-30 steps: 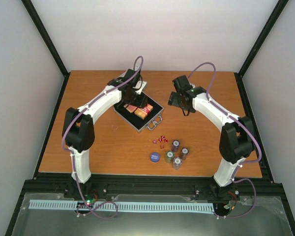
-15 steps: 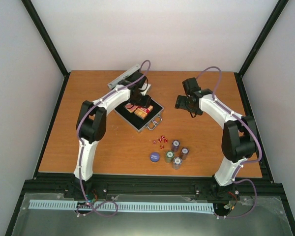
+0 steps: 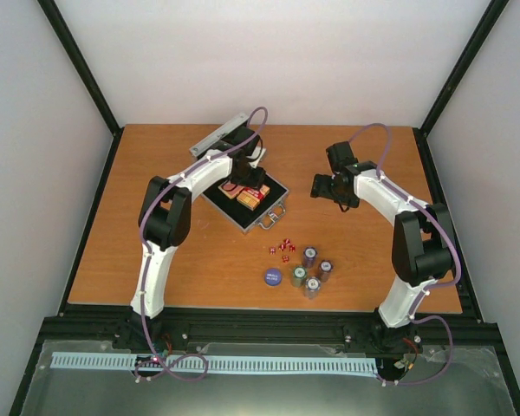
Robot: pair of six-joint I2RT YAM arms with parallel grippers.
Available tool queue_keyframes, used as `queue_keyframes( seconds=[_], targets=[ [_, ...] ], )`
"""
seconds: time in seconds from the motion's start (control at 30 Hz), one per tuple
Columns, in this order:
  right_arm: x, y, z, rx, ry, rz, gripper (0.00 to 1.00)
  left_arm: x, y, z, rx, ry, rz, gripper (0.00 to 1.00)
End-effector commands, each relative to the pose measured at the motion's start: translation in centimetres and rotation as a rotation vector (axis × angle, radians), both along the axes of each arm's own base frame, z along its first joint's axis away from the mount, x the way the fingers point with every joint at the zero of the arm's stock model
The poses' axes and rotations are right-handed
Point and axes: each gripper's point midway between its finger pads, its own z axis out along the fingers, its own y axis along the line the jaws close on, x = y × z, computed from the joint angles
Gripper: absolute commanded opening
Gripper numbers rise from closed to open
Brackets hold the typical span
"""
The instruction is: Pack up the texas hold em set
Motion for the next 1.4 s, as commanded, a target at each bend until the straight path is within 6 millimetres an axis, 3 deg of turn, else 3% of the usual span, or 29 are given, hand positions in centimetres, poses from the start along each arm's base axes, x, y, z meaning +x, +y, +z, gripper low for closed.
queue_keyframes(
  seconds=[0.0, 0.37, 0.53, 0.67, 1.0, 1.13, 1.37],
  targets=[
    [0.3, 0.1, 1.1, 0.015, -0.041, 0.026, 0.97, 0.4, -0.8, -0.2, -0.015, -0.013, -0.024, 0.55],
    [0.2, 0.3, 0.9, 0.025, -0.035, 0.047, 0.97, -1.4, -1.3, -2.2, -0.048, 0.058, -0.065, 0.56],
    [0.1, 0.3, 0.9, 0.024, -0.036, 0.048, 0.97, -2.7, -1.5, -1.1, -0.085, 0.077, -0.091, 0.55],
    [0.2, 0.4, 0.8, 0.032, -0.036, 0.052, 0.97, -3.6, -1.0, -0.5, -0.08, 0.084, -0.093, 0.56],
    [-0.1, 0.4, 0.2, 0.038, -0.022, 0.058, 0.97, -5.1, 0.7, -2.5, -0.01, 0.118, -0.076, 0.55],
    [-0.2, 0.7, 0.3, 0.048, -0.026, 0.073, 0.99, -4.1, 0.7, -0.6, -0.012, 0.055, -0.069, 0.66],
    [-1.2, 0.6, 0.5, 0.026, 0.001, 0.124, 1.0, -3.3, 0.0, 5.5, -0.062, -0.052, -0.113, 0.93]
  ],
)
